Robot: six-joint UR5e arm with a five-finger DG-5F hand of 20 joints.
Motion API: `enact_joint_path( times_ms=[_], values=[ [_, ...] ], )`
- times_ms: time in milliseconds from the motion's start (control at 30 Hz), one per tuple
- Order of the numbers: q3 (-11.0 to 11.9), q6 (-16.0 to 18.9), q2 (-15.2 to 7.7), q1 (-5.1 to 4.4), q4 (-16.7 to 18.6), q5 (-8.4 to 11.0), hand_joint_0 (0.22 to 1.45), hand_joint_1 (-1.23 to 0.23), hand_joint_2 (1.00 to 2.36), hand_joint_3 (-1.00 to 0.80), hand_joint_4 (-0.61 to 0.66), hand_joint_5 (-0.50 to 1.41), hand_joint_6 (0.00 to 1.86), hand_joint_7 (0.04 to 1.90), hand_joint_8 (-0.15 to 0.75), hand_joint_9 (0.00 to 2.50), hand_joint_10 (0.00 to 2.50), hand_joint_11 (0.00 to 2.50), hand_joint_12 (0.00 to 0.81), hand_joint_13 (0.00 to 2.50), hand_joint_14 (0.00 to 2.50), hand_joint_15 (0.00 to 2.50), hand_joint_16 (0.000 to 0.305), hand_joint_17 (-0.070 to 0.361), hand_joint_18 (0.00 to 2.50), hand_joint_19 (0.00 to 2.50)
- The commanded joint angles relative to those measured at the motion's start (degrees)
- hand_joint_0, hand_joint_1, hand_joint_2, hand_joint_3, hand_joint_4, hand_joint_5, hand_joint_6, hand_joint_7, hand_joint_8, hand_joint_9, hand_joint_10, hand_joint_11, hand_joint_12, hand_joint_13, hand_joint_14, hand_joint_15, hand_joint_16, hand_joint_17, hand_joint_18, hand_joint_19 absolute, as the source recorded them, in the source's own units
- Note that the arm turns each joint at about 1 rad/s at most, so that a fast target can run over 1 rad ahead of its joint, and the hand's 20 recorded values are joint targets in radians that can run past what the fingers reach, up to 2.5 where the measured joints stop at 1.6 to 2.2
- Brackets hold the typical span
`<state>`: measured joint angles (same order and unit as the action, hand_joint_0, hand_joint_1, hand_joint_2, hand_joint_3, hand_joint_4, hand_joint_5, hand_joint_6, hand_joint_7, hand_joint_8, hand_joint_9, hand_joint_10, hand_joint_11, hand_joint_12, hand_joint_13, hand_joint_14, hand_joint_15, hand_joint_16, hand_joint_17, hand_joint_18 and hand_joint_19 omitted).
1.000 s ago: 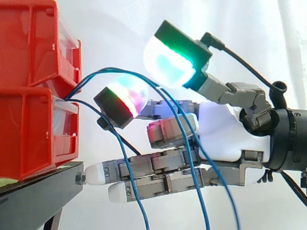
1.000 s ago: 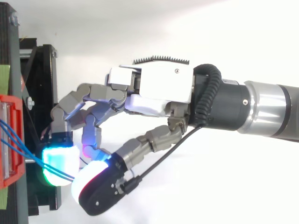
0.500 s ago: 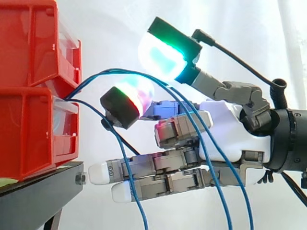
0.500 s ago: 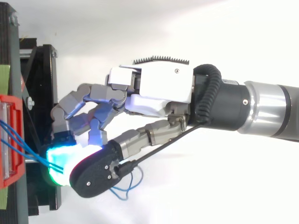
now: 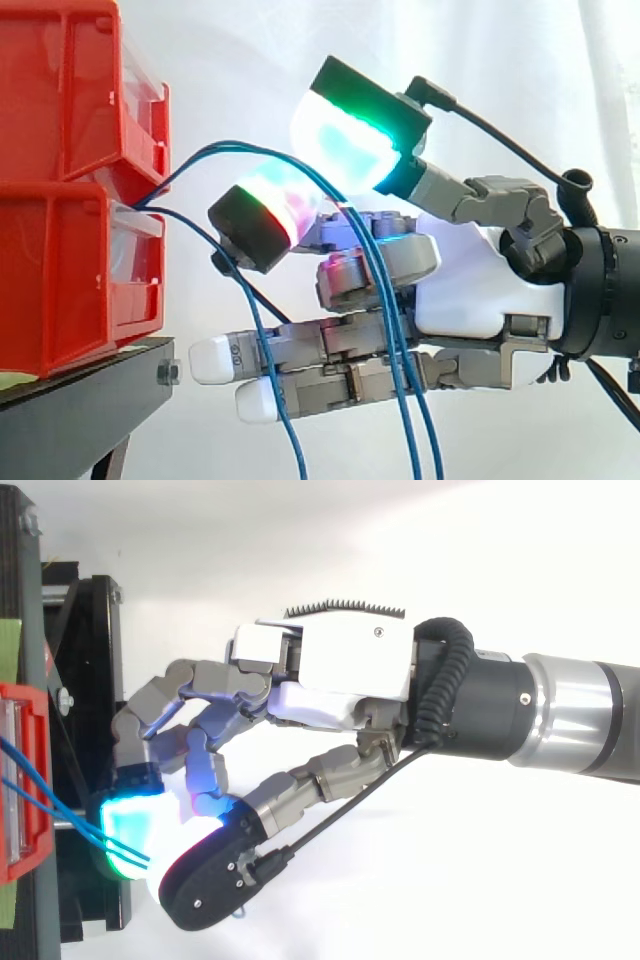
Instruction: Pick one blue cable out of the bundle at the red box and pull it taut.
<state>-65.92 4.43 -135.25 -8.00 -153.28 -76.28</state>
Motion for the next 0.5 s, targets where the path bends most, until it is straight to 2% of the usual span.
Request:
enact_joint_path(
  times_ms=[0, 133, 200, 333, 467],
  values=[
    [0.0, 0.0, 0.0, 0.00, 0.0, -0.01, 0.57, -0.79, 1.00, -0.50, 0.07, -0.20, 0.94, 0.84, 0.363, 0.82, 0.86, 1.20, 0.378, 0.53, 0.01, 0.30, 0.057, 0.129, 0.53, 0.20],
    [0.0, 0.0, 0.0, -0.09, 0.0, 0.08, 0.49, -0.66, 1.00, -0.50, 0.12, -0.18, 0.91, 0.81, 0.401, 0.83, 0.75, 1.17, 0.409, 0.49, 0.01, 0.29, 0.063, 0.141, 0.50, 0.21],
    [0.0, 0.0, 0.0, -0.09, 0.0, 0.08, 0.46, -0.55, 1.00, -0.50, 0.13, -0.17, 0.89, 0.82, 0.415, 0.83, 0.75, 1.13, 0.421, 0.46, 0.01, 0.28, 0.065, 0.146, 0.47, 0.22],
    [0.0, 0.0, 0.0, -0.09, 0.0, 0.08, 0.45, -0.49, 1.00, -0.50, 0.10, -0.14, 0.86, 0.86, 0.423, 0.84, 0.67, 1.10, 0.425, 0.43, 0.01, 0.27, 0.066, 0.148, 0.44, 0.22],
    [0.0, 0.0, 0.0, -0.18, 0.3, -0.01, 0.41, -0.50, 1.00, -0.50, 0.10, -0.10, 0.85, 0.84, 0.436, 0.81, 0.25, 1.10, 0.440, 0.33, 0.01, 0.22, 0.069, 0.155, 0.36, 0.18]
  ],
)
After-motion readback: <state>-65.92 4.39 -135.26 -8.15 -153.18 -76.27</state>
